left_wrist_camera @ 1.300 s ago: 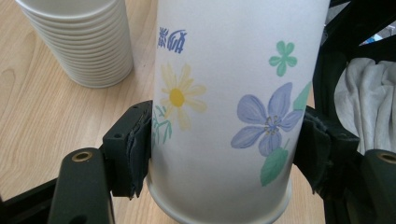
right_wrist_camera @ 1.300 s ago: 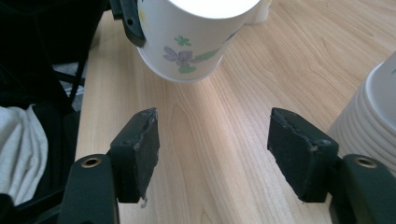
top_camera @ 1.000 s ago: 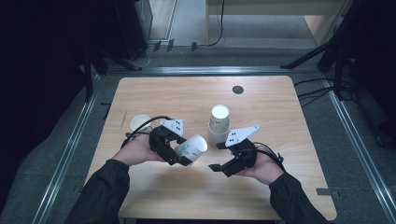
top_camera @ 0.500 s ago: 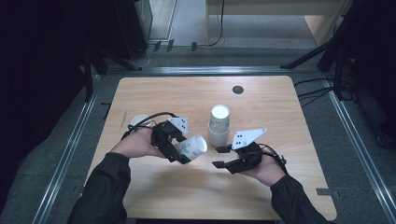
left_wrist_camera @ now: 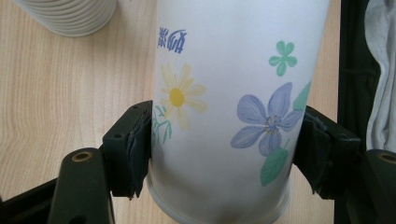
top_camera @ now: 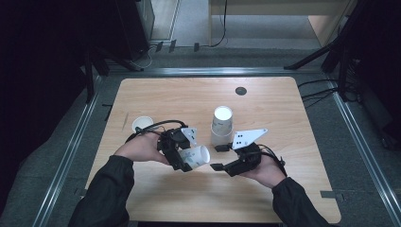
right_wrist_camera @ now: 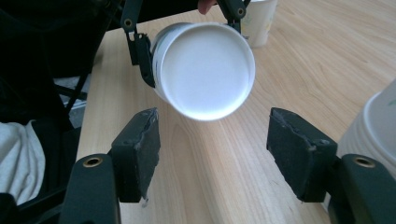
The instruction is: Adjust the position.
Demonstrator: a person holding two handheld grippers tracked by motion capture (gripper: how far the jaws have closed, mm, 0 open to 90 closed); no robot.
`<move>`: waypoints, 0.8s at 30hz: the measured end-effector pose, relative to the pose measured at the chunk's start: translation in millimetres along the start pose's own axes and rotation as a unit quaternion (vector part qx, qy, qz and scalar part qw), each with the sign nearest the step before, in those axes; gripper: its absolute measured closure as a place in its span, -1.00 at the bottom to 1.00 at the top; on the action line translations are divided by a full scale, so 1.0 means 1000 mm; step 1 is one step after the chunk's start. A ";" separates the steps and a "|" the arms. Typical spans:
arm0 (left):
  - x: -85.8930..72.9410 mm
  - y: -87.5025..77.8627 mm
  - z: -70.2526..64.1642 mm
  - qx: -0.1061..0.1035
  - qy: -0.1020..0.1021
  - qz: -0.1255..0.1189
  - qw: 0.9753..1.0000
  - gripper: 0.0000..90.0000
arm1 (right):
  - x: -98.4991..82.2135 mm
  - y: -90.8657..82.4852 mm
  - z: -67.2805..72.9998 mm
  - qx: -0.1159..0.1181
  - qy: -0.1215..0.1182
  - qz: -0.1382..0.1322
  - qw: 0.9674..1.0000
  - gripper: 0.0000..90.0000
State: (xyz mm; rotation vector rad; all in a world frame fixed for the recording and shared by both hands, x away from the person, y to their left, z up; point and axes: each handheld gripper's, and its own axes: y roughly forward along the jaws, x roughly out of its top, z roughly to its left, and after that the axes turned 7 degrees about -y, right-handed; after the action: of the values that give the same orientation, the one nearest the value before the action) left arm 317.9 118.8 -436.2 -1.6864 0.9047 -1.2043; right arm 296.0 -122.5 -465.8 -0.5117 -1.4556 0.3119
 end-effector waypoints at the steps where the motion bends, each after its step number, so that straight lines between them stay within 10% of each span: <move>1: 0.001 0.001 -0.001 0.000 0.002 0.001 1.000 -0.38 | 0.000 0.001 0.000 0.002 0.002 -0.001 1.000 -0.25; 24: 0.013 0.012 -0.013 0.027 0.035 0.044 0.998 -0.39 | 0.011 0.034 0.003 0.032 -0.005 0.017 0.999 -0.38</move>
State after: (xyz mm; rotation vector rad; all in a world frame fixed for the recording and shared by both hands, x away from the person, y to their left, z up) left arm 308.3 99.9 -440.7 -1.5543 0.9687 -1.2242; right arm 297.4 -87.4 -473.6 -0.4835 -1.4431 0.3872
